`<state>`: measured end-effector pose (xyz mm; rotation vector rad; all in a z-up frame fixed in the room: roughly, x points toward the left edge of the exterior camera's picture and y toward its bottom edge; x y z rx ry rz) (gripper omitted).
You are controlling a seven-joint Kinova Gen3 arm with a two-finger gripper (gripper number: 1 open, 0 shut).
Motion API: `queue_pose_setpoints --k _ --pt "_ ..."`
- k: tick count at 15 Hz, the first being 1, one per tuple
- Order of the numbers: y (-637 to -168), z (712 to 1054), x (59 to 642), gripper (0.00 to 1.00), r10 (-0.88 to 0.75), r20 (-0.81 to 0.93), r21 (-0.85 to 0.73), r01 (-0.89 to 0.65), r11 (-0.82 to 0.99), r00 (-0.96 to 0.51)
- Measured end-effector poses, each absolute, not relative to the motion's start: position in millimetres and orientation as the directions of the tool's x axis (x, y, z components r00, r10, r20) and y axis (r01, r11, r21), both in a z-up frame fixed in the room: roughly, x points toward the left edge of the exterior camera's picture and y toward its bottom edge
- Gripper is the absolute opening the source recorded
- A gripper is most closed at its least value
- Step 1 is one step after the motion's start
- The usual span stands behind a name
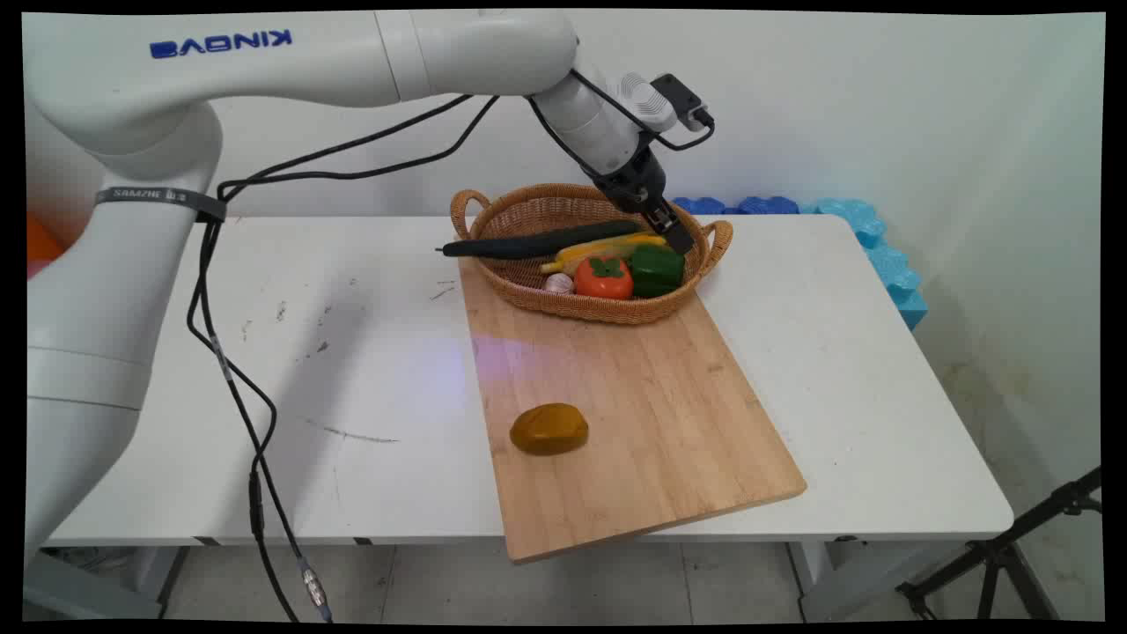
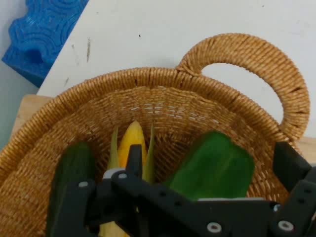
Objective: Pick up the potato from the cutting board
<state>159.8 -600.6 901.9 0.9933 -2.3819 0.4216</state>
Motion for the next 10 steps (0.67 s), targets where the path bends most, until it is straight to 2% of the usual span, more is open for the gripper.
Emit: queue_pose_setpoints --k 7,10 --pt "-563.9 941.3 165.8 1.0 -0.517 0.613 -0.082 -0.699 0.711 -0.598" --pt "-527.9 964.9 177.1 1.0 -0.49 0.622 -0.071 -0.667 0.741 -0.61"
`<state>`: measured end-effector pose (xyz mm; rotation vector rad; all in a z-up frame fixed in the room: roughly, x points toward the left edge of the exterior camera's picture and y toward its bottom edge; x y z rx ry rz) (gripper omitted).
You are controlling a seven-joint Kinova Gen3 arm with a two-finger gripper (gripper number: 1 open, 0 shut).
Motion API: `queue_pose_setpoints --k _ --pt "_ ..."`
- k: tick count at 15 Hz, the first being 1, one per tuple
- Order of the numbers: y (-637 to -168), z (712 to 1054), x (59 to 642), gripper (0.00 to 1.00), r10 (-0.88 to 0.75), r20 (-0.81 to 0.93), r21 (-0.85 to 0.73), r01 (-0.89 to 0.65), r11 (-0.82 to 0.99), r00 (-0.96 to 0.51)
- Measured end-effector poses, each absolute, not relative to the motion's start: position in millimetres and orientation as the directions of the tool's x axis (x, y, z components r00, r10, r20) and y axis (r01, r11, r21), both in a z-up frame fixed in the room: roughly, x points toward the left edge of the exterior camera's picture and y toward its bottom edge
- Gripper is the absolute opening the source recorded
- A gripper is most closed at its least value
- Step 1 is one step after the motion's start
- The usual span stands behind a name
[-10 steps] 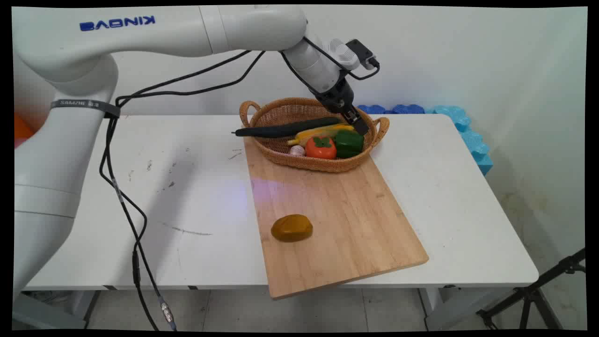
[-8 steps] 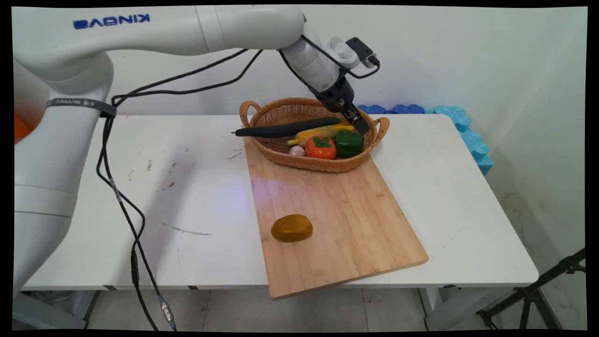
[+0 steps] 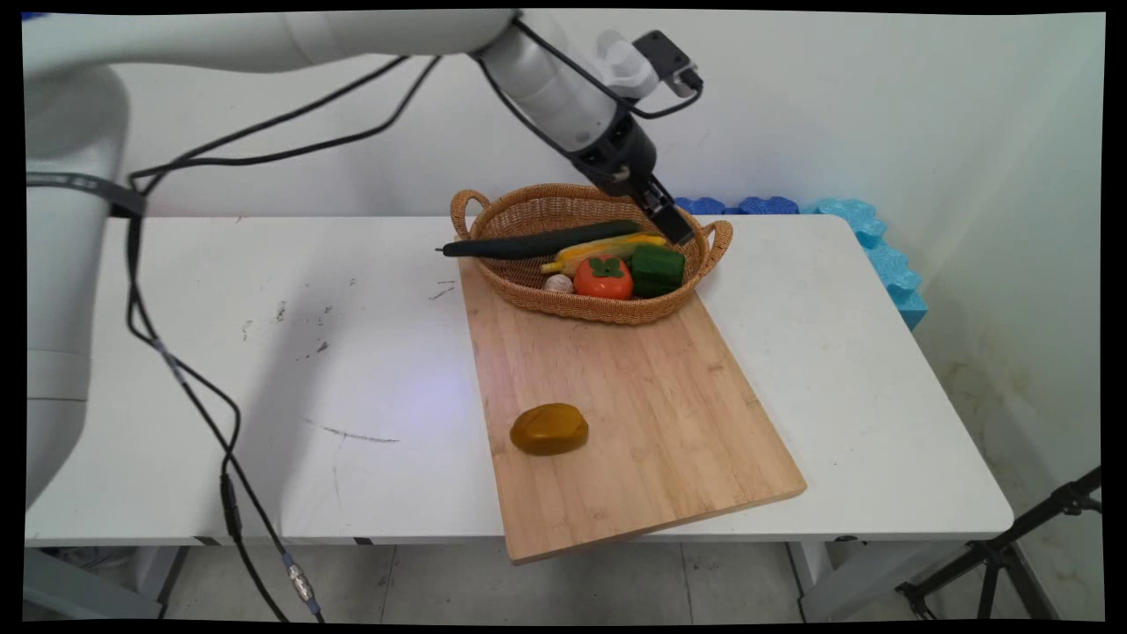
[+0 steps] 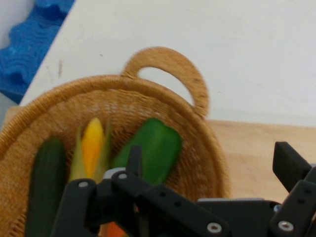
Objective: Pick up the potato from the cutting board
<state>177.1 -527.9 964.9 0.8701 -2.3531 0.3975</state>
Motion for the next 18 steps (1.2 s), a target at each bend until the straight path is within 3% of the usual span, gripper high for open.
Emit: queue_pose_setpoints --k 6,13,18 --pt "-454.6 970.3 211.4 1.0 -0.464 0.587 -0.038 -0.595 0.803 -0.664" --pt "-386.5 931.2 239.1 1.0 -0.459 0.51 0.009 -0.529 0.849 -0.728" --pt "-363.5 898.9 238.8 1.0 -0.48 0.465 0.051 -0.519 0.853 -0.744"
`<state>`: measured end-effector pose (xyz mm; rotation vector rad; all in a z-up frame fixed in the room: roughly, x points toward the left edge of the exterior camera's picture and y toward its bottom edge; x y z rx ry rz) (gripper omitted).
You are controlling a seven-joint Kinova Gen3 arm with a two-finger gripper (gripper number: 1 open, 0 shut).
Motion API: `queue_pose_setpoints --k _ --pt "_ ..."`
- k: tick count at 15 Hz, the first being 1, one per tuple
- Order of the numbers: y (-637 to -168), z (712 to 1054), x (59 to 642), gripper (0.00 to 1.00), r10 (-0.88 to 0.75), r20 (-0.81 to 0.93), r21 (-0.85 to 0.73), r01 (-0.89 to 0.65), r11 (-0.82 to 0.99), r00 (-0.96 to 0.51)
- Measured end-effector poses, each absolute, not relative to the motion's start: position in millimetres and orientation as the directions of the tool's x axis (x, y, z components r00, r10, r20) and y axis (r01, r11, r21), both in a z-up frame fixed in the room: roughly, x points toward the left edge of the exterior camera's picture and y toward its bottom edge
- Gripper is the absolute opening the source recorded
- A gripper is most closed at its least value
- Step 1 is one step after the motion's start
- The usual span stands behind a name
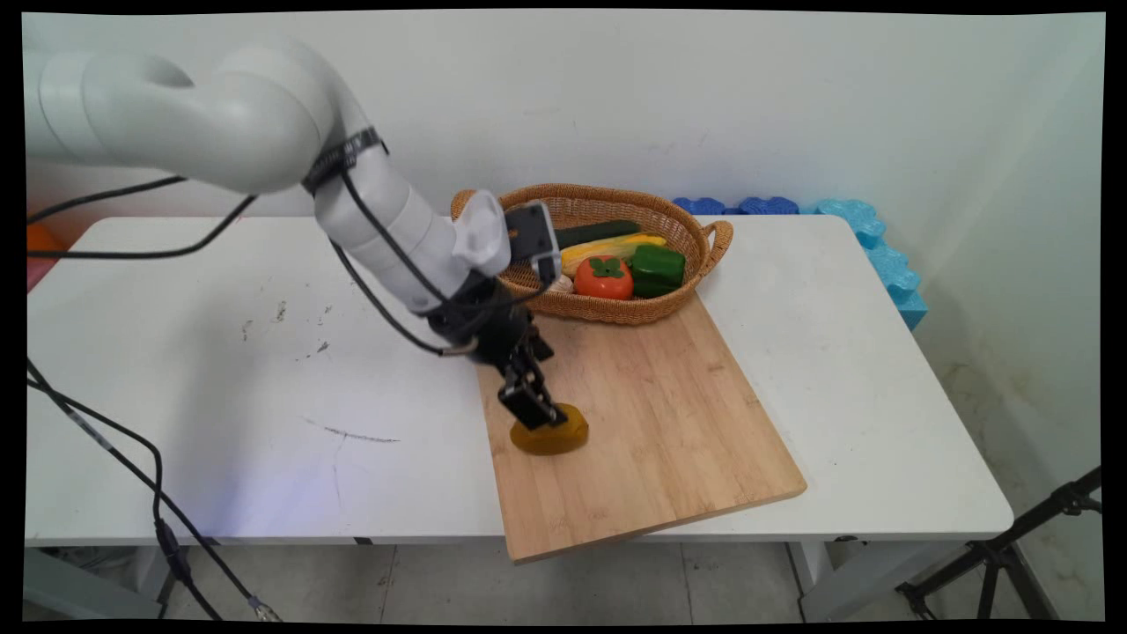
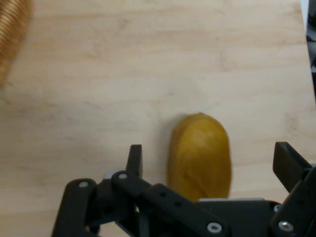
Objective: Pick up the potato from the cutting board
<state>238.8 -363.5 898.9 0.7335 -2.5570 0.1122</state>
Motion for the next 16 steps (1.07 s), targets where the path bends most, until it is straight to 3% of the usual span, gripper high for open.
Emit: queue_pose_setpoints --k 14,15,16 --pt "-361.3 841.8 224.6 1.0 -0.485 0.433 0.041 -0.521 0.852 -0.76" --pt "-361.2 840.0 224.1 0.0 -0.486 0.433 0.04 -0.522 0.852 -0.759" --pt "-361.2 839.1 224.0 0.0 -0.486 0.434 0.039 -0.522 0.852 -0.759"
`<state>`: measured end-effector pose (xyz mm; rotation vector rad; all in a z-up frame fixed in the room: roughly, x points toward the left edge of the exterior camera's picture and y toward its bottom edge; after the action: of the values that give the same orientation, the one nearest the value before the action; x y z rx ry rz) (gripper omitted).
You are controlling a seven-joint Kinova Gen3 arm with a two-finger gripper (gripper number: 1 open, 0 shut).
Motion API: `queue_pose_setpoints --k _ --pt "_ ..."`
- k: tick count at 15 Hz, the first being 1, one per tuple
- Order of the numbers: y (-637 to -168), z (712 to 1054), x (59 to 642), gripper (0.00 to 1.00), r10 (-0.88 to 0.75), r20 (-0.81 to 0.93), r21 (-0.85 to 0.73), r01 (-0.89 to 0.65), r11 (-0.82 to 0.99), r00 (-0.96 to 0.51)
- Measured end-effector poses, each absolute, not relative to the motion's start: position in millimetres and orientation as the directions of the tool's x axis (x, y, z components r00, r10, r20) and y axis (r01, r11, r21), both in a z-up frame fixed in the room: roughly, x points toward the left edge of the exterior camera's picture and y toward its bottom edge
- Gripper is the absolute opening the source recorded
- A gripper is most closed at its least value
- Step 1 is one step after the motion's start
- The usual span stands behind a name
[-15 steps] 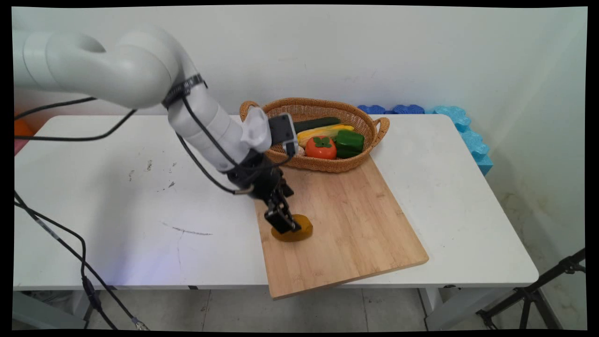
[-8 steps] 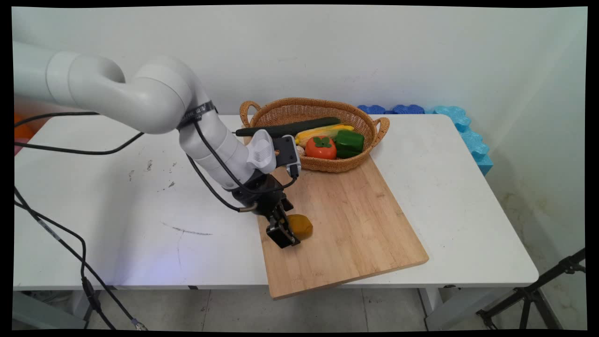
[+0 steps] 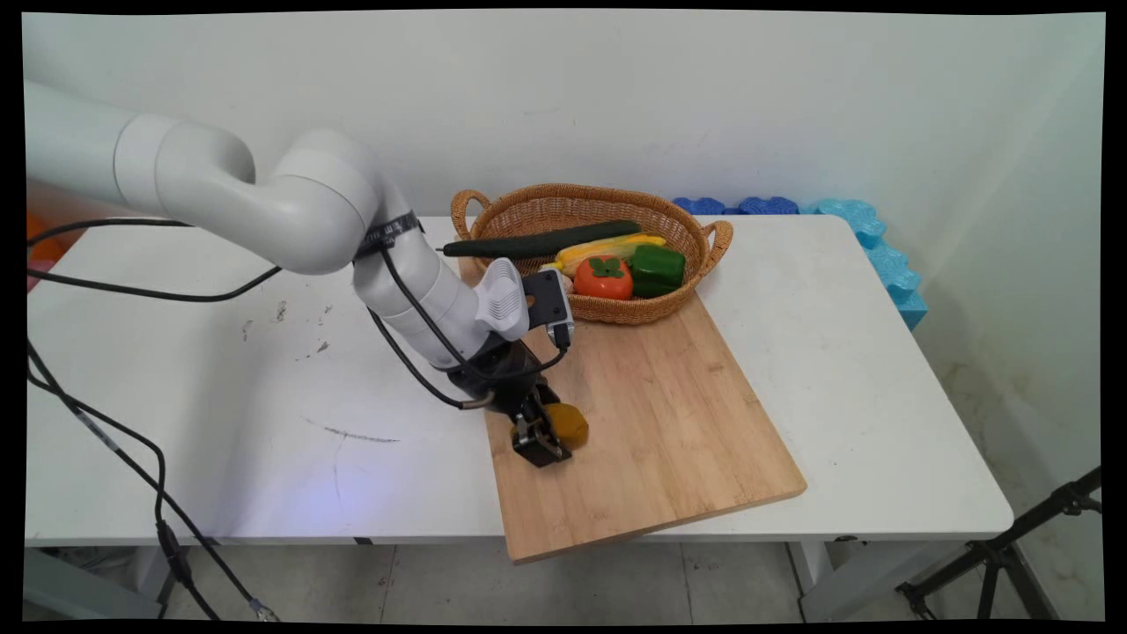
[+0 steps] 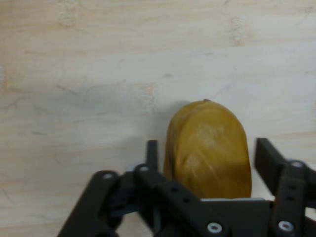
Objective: Pick up the potato from the cutting board, then place the picked object in the vegetable basket
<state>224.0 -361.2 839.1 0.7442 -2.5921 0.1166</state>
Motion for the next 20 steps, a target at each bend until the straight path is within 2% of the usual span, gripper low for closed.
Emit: queue_pose_setpoints --k 5,8,13,20 --pt "-360.5 838.1 222.9 0.0 -0.473 0.442 0.03 -0.514 0.857 -0.762" --pt "-358.5 850.6 224.9 0.0 -0.461 0.459 0.025 -0.508 0.861 -0.76" --pt "-362.6 904.0 236.6 0.0 -0.442 0.505 0.004 -0.509 0.861 -0.742" --pt "-401.2 969.0 262.9 0.0 -0.45 0.546 -0.045 -0.561 0.826 -0.707"
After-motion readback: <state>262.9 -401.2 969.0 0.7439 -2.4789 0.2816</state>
